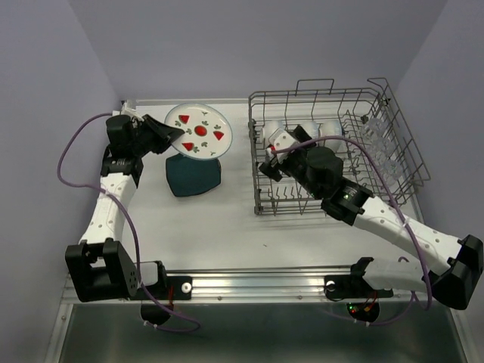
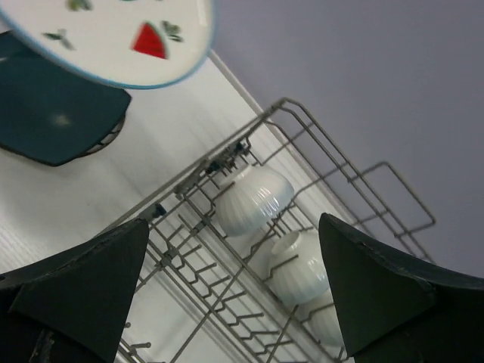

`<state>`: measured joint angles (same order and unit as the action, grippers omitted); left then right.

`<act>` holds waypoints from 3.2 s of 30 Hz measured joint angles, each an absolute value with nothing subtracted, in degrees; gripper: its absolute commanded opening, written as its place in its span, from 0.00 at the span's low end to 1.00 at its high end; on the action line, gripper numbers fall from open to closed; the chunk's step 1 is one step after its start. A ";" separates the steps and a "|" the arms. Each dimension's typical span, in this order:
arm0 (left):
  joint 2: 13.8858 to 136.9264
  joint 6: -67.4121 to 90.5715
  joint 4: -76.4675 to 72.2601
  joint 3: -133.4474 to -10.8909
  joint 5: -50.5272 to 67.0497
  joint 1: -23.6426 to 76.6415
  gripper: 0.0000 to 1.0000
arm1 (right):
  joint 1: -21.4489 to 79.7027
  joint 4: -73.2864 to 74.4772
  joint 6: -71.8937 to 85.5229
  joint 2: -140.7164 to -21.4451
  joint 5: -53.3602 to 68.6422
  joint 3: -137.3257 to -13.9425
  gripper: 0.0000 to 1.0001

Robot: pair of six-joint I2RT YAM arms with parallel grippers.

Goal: Unload the mixed dishes from the dish rack

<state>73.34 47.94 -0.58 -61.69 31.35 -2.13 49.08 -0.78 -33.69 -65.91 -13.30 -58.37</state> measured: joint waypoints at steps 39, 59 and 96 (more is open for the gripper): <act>84.40 27.83 -4.21 -47.66 30.68 -11.03 0.19 | 42.33 -4.47 -10.48 -56.42 -35.59 -55.22 1.00; 88.79 25.63 1.50 -49.25 22.57 -12.45 0.99 | 42.33 -4.10 -9.19 -54.87 -32.32 -54.89 1.00; 81.60 27.49 22.06 -72.84 -0.19 -8.14 0.99 | 27.18 11.75 3.66 -67.96 -27.99 -63.86 1.00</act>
